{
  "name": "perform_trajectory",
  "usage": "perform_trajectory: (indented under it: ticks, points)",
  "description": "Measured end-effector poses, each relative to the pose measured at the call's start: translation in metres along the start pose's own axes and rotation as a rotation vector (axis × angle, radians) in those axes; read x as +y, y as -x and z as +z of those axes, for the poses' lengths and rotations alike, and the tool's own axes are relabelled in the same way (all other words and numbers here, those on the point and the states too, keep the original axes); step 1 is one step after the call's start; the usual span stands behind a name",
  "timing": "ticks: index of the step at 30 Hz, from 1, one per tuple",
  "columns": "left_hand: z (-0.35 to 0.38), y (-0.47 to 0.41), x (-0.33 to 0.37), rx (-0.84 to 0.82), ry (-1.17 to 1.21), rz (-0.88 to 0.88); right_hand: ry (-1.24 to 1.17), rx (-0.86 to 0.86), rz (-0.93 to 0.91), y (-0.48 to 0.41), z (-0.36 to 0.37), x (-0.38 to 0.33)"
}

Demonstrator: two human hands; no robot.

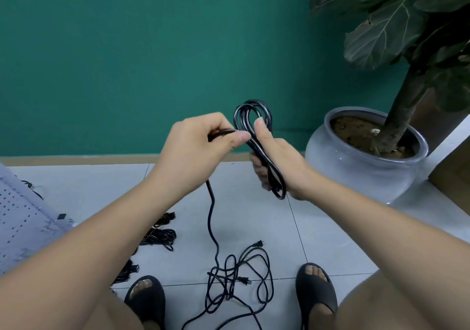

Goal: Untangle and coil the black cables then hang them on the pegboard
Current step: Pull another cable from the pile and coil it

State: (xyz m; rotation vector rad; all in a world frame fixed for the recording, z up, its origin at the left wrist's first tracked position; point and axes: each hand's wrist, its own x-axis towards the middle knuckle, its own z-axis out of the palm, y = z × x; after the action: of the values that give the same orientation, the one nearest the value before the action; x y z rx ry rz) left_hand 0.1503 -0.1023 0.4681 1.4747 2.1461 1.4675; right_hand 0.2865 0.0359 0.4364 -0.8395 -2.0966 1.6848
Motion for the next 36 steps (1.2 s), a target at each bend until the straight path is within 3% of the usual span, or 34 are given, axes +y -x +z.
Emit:
perform_trajectory:
  ticks: [4,7,11,15,19,23,28,36]
  points:
    - [0.000,-0.002,0.002,0.101,0.180,-0.050,-0.217,-0.287,0.057,0.014,0.003,-0.005]
    - [-0.003,-0.002,0.006,0.182,0.240,-0.035,-0.092,-0.361,0.010,0.020,-0.003,-0.004]
    - [0.001,-0.001,0.006,0.243,0.162,-0.019,0.241,-0.311,-0.105,0.027,0.001,-0.001]
    - [0.008,-0.003,0.005,0.207,0.131,-0.065,0.299,-0.280,-0.169,0.030,0.009,-0.003]
    - [0.016,0.000,0.013,0.135,0.274,-0.159,0.410,-0.135,-0.262,0.033,0.010,-0.003]
    - [0.018,-0.002,0.017,0.148,0.400,-0.216,0.403,-0.111,-0.300,0.029,0.014,-0.004]
    - [0.027,-0.006,0.019,0.172,0.726,-0.317,0.319,-0.151,-0.210,0.026,0.027,-0.004]
    - [0.032,-0.017,0.018,0.167,0.923,-0.445,0.246,-0.091,-0.136,0.022,0.040,-0.002]
